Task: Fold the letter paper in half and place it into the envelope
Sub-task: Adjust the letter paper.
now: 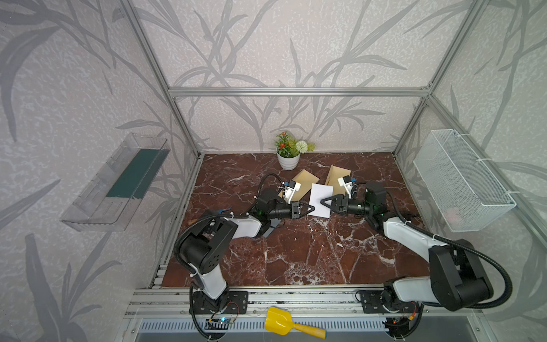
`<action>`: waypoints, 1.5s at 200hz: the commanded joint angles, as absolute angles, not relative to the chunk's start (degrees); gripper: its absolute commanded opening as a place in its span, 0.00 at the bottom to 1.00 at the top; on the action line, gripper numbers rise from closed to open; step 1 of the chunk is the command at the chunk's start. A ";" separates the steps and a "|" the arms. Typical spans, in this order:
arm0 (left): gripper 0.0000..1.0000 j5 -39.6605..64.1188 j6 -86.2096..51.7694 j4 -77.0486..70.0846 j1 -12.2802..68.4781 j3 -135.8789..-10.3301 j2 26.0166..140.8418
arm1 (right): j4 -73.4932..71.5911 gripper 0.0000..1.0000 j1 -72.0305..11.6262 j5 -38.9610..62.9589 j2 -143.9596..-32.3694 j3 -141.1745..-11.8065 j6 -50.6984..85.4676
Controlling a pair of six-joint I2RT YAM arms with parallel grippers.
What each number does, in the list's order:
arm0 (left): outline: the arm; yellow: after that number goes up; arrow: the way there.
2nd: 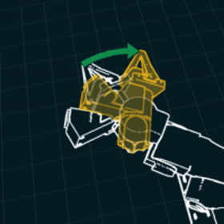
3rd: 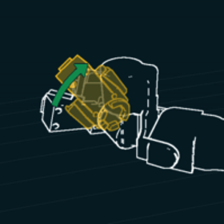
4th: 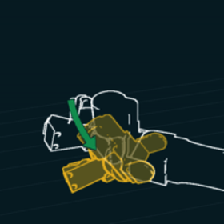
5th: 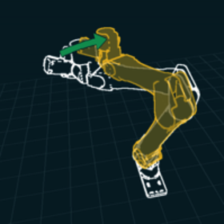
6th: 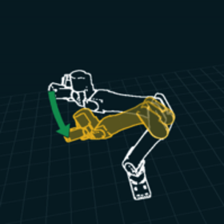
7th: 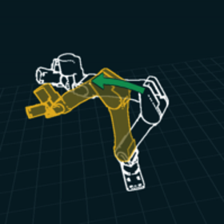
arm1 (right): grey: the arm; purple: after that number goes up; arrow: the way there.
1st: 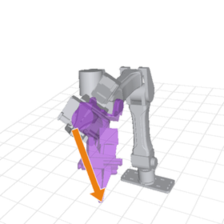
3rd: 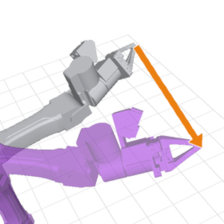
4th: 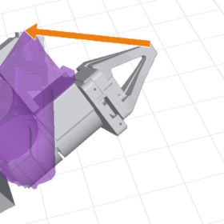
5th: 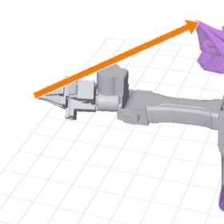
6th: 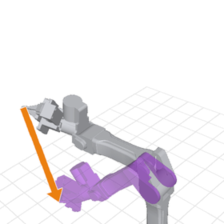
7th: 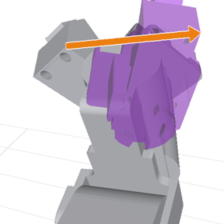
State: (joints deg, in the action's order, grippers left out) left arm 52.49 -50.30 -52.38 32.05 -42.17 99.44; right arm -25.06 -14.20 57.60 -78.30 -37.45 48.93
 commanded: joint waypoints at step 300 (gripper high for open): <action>0.60 13.16 -37.72 -7.45 25.86 -43.43 88.54 | 11.79 0.00 -16.72 30.69 -76.36 -47.58 32.08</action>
State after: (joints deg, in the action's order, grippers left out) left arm 28.97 -40.73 -18.96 28.40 -44.18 90.30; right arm 4.67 -16.64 35.29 -78.43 -46.83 36.95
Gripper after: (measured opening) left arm 0.594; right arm 0.046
